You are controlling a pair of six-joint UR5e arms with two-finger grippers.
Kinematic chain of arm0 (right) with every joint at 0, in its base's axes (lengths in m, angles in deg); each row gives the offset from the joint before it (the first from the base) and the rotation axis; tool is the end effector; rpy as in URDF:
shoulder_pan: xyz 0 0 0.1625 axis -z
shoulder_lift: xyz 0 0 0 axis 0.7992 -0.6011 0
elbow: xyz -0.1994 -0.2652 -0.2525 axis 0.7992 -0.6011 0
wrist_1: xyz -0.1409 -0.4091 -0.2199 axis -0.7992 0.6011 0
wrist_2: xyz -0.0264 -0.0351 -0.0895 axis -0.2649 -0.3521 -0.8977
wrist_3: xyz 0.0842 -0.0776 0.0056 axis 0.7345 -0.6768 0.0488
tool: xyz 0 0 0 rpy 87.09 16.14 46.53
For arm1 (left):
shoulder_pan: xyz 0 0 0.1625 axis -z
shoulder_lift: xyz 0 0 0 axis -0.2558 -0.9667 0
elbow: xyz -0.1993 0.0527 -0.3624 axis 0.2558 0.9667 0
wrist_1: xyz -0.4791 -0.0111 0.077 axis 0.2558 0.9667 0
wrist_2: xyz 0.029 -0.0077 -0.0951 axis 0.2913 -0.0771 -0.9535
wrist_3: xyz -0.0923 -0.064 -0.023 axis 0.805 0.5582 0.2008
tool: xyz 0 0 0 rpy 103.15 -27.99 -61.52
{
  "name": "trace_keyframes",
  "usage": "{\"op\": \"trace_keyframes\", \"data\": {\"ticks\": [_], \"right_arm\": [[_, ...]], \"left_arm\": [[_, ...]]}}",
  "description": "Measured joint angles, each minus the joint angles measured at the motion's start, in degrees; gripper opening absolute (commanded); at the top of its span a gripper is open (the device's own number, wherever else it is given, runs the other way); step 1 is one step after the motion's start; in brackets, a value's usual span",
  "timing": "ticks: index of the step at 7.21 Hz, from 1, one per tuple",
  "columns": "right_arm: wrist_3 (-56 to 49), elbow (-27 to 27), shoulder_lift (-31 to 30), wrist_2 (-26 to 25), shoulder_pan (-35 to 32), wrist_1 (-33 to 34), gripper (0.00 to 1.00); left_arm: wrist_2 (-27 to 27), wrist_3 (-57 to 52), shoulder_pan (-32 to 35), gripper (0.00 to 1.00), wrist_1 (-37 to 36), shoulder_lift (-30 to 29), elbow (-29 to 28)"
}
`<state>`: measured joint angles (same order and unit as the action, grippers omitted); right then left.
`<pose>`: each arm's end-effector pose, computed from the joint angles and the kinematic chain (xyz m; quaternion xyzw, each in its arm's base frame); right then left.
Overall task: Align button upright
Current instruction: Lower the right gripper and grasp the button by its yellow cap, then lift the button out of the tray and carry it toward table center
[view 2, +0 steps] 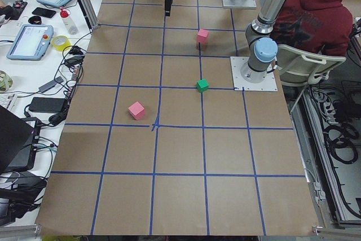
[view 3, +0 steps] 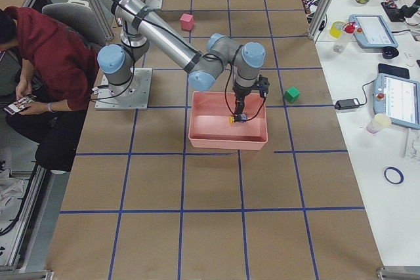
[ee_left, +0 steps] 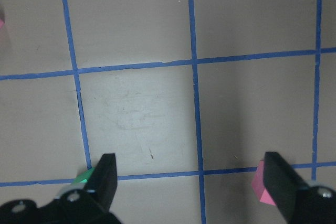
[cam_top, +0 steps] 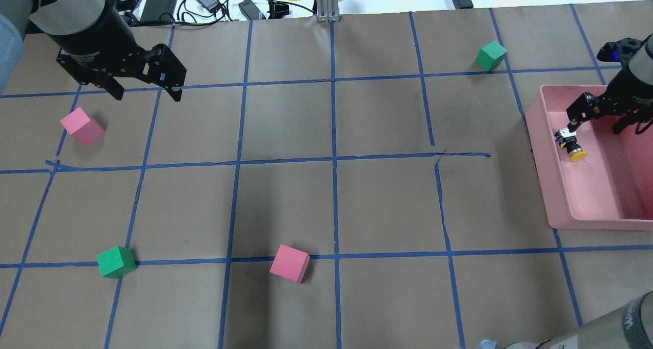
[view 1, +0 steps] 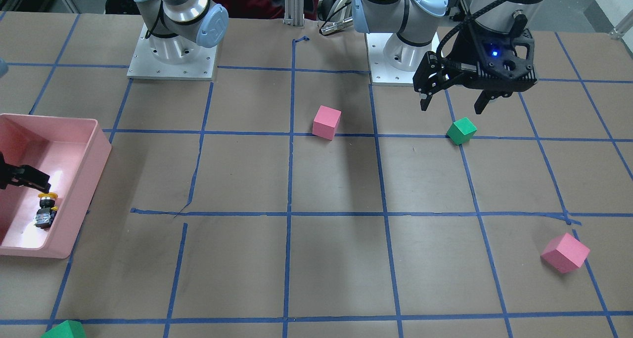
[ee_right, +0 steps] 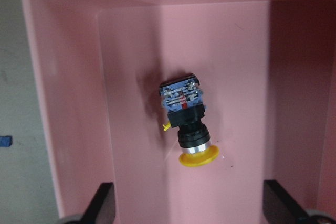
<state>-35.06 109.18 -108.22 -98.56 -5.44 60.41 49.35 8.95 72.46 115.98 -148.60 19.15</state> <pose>-0.2217 -0.6084 0.2080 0.0541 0.9976 0.0430 0.0014 -0.1043 -0.5660 0.4939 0.0319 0.9989 -0.0324 0.0126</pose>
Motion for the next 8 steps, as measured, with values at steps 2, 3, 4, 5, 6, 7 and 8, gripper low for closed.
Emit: {"op": "trace_keyframes", "data": {"ticks": [2, 3, 4, 5, 6, 7, 8], "right_arm": [[0.0, 1.0, 2.8, -0.5, 1.5, 1.7, 1.00], [0.0, 2.2, 3.7, -0.6, 1.8, 3.7, 0.98], [0.0, 3.7, 4.5, -0.7, 1.9, 6.6, 0.54], [0.0, 4.8, 5.1, -0.7, 1.9, 8.7, 0.10], [0.1, 5.3, 5.5, -0.8, 2.0, 9.4, 0.00], [0.2, 5.4, 5.5, -0.9, 2.0, 9.4, 0.00], [0.4, 5.1, 5.1, -1.1, 2.0, 9.1, 0.00]], "left_arm": [[0.0, 0.0, 0.0, 1.00, 0.0, 0.1, 0.0], [0.0, 0.0, 0.0, 1.00, 0.0, 0.1, 0.0], [0.0, 0.0, 0.0, 1.00, 0.0, 0.1, 0.0], [0.0, 0.0, 0.0, 1.00, 0.0, 0.1, 0.0], [0.0, 0.0, 0.0, 1.00, 0.0, 0.1, 0.0], [0.0, 0.0, 0.0, 1.00, 0.0, 0.1, 0.0], [0.0, 0.0, 0.0, 1.00, 0.0, 0.1, 0.0]]}}
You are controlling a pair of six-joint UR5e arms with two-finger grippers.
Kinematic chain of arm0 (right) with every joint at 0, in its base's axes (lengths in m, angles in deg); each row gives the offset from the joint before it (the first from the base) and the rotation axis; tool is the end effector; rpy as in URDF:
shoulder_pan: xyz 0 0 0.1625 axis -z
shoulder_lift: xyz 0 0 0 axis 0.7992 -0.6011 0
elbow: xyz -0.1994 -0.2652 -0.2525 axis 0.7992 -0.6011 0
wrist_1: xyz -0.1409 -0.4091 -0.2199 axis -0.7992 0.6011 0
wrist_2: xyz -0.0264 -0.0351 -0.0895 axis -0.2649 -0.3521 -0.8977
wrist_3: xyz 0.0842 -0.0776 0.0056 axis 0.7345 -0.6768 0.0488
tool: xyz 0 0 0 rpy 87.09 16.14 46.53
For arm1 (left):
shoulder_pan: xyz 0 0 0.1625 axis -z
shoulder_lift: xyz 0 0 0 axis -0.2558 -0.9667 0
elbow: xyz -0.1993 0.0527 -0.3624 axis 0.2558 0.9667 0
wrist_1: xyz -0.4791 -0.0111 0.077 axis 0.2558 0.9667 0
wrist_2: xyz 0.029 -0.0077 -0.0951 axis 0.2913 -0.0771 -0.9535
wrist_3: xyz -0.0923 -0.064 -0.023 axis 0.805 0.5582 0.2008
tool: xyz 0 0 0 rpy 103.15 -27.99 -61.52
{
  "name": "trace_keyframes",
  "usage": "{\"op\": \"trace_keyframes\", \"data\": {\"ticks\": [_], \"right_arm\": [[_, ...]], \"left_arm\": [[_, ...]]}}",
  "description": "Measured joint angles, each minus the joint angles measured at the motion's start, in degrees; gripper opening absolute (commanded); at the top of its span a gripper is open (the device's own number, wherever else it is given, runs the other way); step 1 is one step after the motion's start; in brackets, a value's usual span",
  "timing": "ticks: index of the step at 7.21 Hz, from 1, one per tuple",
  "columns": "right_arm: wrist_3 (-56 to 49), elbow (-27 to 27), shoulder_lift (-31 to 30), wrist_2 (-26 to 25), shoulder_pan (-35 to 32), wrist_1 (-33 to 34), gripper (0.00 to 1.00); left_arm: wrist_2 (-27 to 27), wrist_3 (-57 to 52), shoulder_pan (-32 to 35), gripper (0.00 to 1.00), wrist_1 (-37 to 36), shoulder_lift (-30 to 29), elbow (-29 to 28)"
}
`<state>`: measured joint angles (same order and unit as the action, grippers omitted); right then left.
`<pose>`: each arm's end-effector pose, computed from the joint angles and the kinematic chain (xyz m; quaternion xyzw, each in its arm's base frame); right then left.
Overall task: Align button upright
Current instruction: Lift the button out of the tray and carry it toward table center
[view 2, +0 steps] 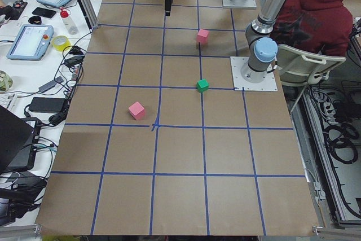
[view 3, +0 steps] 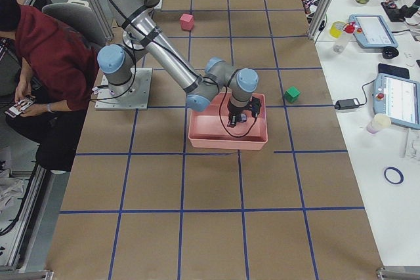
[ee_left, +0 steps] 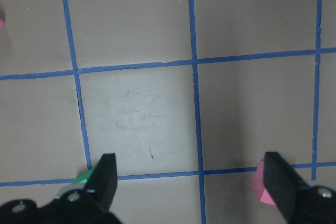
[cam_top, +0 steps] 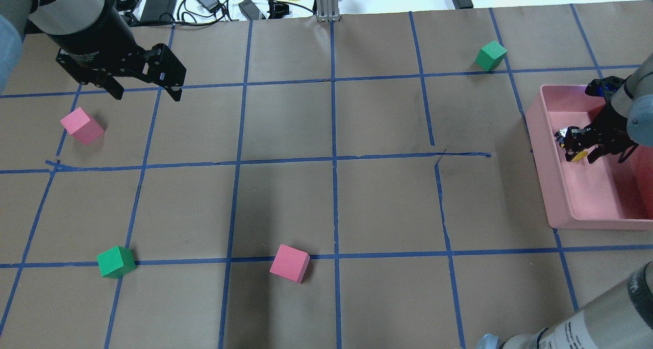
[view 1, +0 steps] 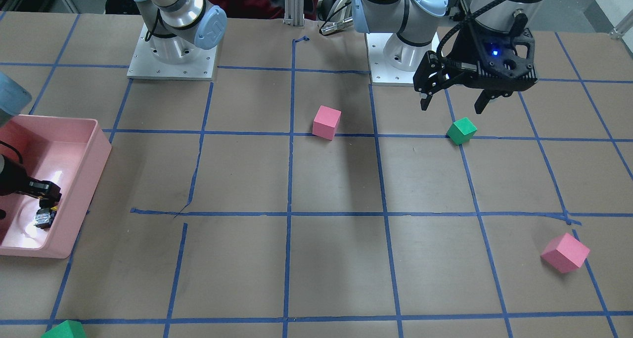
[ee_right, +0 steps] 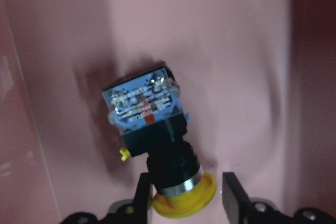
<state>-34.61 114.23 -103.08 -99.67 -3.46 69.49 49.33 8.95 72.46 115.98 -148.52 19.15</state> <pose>-0.2366 -0.5874 0.1240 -0.0746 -0.9956 -0.0561 0.0018 -0.1044 -0.5655 0.4946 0.0319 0.9989 -0.0331 0.0125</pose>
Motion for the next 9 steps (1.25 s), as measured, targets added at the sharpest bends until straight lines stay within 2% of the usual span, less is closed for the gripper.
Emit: {"op": "trace_keyframes", "data": {"ticks": [2, 5, 7, 9], "right_arm": [[1.3, -2.0, -3.3, -0.6, -0.2, -4.2, 0.00], [5.4, -13.1, -7.3, 0.3, -4.3, -18.2, 0.00], [13.1, -16.6, -7.0, 2.1, -13.3, -20.0, 0.00], [25.6, -17.2, -5.2, 3.5, -25.0, -16.8, 0.00]], "left_arm": [[0.0, 0.0, 0.0, 1.00, 0.0, 0.0, 0.0], [0.0, 0.0, 0.0, 1.00, 0.0, 0.0, 0.0], [0.0, 0.0, 0.0, 1.00, 0.0, 0.0, 0.0], [0.0, 0.0, 0.0, 1.00, 0.0, 0.0, 0.0]]}}
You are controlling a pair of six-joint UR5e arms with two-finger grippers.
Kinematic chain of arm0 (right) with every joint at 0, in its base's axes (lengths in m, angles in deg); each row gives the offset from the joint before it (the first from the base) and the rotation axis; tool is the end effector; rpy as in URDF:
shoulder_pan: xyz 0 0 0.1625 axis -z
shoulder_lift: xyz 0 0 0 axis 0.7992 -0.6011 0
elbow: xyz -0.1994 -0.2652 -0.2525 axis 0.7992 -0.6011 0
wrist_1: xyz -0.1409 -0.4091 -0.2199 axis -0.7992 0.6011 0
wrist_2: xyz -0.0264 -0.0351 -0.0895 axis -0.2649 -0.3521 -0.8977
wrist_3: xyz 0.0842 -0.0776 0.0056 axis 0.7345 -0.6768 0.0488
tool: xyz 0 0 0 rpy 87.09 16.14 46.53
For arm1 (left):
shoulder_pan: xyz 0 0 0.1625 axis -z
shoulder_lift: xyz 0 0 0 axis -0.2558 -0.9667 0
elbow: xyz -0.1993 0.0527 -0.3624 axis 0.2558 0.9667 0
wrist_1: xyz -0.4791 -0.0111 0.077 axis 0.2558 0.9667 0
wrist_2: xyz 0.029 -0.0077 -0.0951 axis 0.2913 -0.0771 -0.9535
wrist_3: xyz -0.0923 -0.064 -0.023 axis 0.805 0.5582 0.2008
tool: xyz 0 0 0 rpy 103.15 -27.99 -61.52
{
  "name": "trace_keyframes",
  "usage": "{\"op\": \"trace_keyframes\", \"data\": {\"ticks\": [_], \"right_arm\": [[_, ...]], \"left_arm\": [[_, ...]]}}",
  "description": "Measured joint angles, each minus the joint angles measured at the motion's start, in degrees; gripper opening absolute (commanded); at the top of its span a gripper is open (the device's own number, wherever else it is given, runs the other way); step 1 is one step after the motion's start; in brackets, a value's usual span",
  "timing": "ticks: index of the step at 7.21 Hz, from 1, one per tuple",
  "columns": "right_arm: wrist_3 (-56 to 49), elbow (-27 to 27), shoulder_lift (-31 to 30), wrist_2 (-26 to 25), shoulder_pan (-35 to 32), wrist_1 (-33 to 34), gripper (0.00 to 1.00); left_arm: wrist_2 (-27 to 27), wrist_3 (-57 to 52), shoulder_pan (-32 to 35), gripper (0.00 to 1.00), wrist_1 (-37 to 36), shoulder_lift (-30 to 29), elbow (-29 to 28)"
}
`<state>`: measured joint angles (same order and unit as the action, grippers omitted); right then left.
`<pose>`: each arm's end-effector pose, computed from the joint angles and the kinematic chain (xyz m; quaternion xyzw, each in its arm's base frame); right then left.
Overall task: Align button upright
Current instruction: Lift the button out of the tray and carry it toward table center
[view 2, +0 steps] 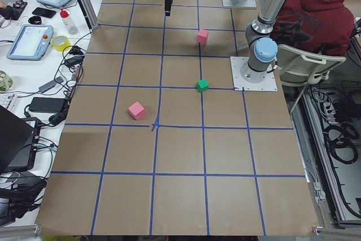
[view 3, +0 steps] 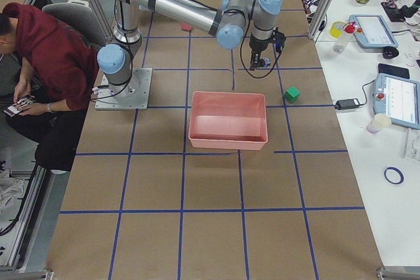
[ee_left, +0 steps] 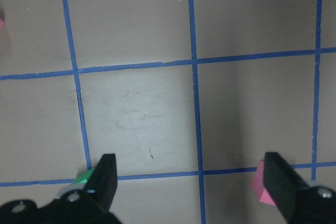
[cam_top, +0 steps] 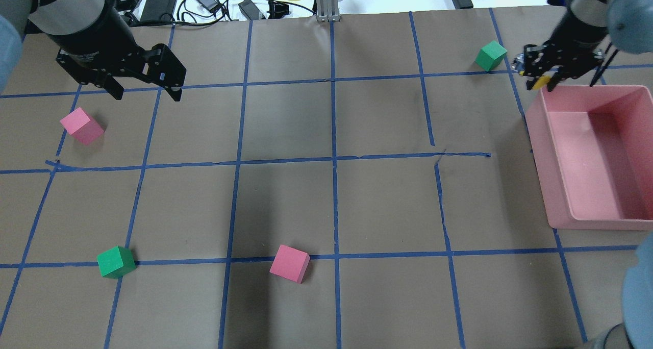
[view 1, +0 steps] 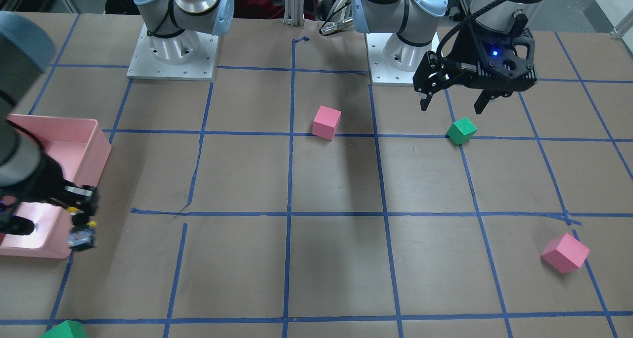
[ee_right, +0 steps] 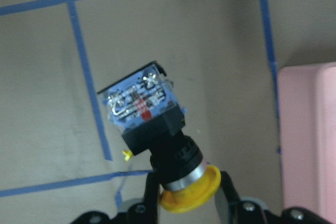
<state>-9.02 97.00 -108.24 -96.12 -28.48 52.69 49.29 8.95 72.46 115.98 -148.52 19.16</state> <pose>0.0319 -0.6947 0.3067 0.0810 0.9967 -0.0008 0.0020 -0.1045 -0.5655 0.4945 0.0319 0.9989 -0.0330 0.0121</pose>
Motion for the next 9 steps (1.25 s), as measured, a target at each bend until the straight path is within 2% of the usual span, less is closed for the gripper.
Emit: {"op": "trace_keyframes", "data": {"ticks": [2, 4, 6, 9], "right_arm": [[14.2, -0.4, 4.4, 0.3, -10.3, 5.5, 0.00], [25.3, -0.7, 9.7, 0.8, -17.8, 11.9, 0.00], [32.9, -2.6, 14.5, 1.9, -23.2, 15.5, 0.00], [37.5, -4.8, 17.9, 2.4, -27.3, 16.2, 0.00]], "left_arm": [[0.0, 0.0, 0.0, 1.00, 0.0, 0.0, 0.0], [0.0, 0.0, 0.0, 1.00, 0.0, 0.0, 0.0], [0.1, 0.0, 0.0, 1.00, 0.0, 0.0, 0.0], [0.1, -0.5, 0.0, 1.00, 0.1, 0.0, 0.0]]}}
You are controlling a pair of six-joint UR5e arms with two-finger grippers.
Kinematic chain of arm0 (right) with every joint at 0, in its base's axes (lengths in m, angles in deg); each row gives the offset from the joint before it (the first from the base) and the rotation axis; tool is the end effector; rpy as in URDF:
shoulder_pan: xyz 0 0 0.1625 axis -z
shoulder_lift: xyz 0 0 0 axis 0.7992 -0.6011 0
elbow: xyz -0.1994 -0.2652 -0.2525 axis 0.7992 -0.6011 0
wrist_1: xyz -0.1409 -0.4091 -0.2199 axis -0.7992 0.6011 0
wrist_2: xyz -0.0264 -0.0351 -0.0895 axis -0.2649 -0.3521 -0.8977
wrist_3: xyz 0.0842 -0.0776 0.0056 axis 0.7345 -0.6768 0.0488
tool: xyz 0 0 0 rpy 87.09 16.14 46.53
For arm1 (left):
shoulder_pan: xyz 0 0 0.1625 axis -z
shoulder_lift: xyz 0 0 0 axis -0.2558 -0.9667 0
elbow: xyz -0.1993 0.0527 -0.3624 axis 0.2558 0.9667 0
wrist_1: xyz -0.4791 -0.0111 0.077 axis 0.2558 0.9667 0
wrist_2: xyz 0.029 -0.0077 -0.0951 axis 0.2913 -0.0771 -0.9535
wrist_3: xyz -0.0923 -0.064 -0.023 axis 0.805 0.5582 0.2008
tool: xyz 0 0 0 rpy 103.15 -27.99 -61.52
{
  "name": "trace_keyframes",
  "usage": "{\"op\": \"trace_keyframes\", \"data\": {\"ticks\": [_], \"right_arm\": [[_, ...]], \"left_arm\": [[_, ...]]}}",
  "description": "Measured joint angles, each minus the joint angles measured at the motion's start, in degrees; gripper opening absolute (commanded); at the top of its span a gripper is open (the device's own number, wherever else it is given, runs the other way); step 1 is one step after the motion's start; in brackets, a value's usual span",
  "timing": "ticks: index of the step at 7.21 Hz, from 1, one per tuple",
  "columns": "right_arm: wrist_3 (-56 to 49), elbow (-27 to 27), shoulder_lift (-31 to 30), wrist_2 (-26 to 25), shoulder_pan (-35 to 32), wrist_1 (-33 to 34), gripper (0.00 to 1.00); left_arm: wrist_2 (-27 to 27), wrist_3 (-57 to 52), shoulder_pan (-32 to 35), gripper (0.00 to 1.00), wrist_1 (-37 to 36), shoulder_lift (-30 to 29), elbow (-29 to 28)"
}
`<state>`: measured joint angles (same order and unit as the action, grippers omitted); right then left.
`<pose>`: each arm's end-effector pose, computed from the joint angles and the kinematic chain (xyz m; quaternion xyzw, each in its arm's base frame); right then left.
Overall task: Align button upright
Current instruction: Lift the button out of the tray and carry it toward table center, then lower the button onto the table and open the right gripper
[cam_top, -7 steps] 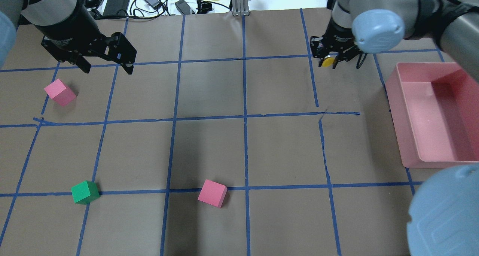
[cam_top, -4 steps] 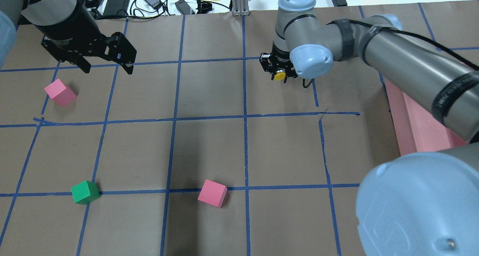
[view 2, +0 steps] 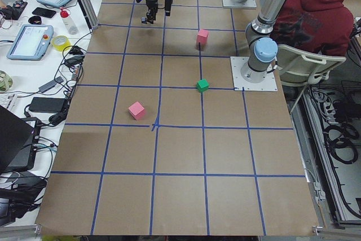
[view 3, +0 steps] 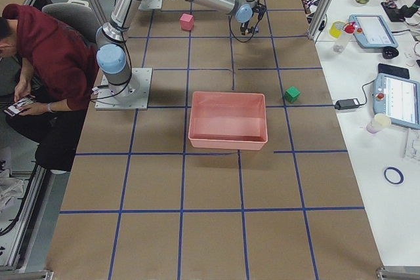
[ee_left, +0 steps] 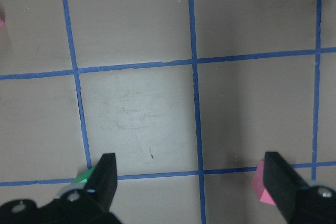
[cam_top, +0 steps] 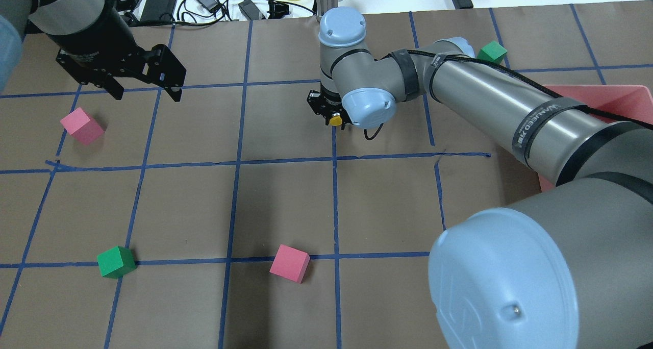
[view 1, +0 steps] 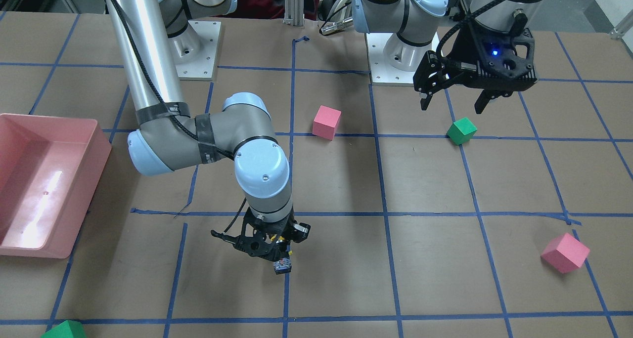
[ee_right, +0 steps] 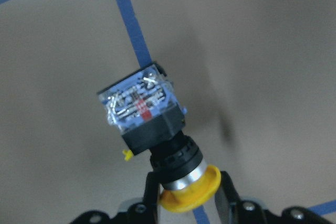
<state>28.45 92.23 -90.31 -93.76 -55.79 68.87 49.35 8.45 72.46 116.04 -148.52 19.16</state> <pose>0.3767 -0.6750 0.1531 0.1683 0.9851 -0.0129 0.0328 -0.1044 -0.5654 0.4944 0.0363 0.9987 -0.0324 0.0127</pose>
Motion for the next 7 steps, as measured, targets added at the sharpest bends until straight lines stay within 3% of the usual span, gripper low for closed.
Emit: {"op": "trace_keyframes", "data": {"ticks": [1, 2, 3, 7], "right_arm": [[0.8, -0.1, 0.8, 0.5, -0.4, 0.1, 0.23], [1.6, -0.2, 1.4, 1.6, -0.7, 0.1, 0.75], [1.8, -0.2, 1.6, 2.4, -1.0, 0.3, 1.00], [-2.3, -0.2, -2.4, 2.2, -0.6, 0.5, 1.00]], "left_arm": [[0.0, -0.1, 0.0, 1.00, 0.0, 0.0, 0.0], [0.0, -0.1, 0.0, 1.00, 0.0, 0.0, 0.0], [0.0, -0.1, 0.0, 1.00, 0.0, 0.0, 0.0], [0.1, -0.1, 0.0, 1.00, 0.0, 0.4, 0.8]]}}
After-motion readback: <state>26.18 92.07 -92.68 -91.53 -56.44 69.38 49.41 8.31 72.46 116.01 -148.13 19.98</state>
